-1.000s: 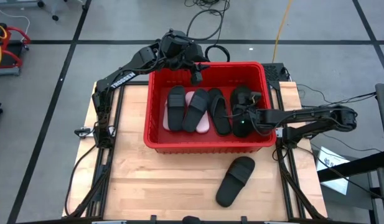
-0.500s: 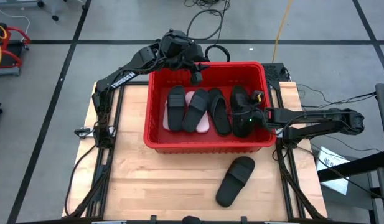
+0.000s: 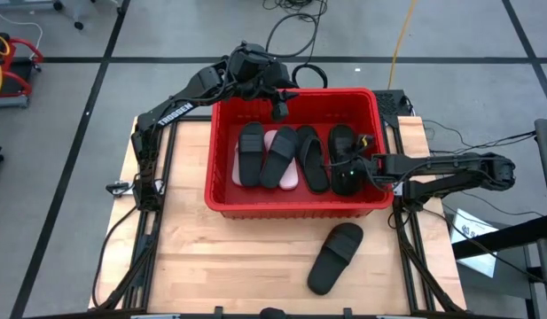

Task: Pick and place slides into bin
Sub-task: Put the black slipper into the red bin

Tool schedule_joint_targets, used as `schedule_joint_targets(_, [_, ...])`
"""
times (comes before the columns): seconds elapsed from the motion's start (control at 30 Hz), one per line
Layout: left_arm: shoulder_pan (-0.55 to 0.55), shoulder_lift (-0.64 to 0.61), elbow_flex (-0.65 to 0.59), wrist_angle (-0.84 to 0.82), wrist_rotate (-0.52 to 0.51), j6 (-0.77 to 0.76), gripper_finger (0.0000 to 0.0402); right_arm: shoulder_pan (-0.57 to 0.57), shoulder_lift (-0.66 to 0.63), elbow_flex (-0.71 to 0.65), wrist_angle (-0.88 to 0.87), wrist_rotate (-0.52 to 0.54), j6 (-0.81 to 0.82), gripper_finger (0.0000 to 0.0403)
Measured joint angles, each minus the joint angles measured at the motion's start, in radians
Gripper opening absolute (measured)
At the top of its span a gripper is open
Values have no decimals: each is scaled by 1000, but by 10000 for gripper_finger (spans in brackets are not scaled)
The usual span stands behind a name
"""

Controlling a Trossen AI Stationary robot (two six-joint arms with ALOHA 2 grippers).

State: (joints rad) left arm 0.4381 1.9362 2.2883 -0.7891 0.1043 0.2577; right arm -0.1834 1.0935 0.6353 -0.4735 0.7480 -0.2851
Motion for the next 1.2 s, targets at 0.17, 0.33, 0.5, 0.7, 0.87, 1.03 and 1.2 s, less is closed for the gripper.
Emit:
schedule_joint_targets(0.17, [0,0,0,-2,0,3,115,-1,-3,-3,-9,-40,6,170])
schedule_joint_targets(0.33, [0,0,0,-4,1,47,115,2,-16,-3,6,-44,28,170])
schedule_joint_targets(0.5, [0,0,0,-9,1,48,115,2,-16,-3,7,-45,99,173])
schedule_joint_targets(0.7, [0,0,0,-9,2,54,115,2,-16,-3,27,-45,101,173])
schedule_joint_targets(0.87, [1,0,0,-13,2,54,115,2,-16,-3,48,-46,101,172])
schedule_joint_targets(1.03, [2,0,0,-28,1,54,115,2,-16,-3,48,-47,100,173])
schedule_joint_targets(1.2, [2,0,0,-30,1,54,115,2,-16,-3,46,-83,109,169])
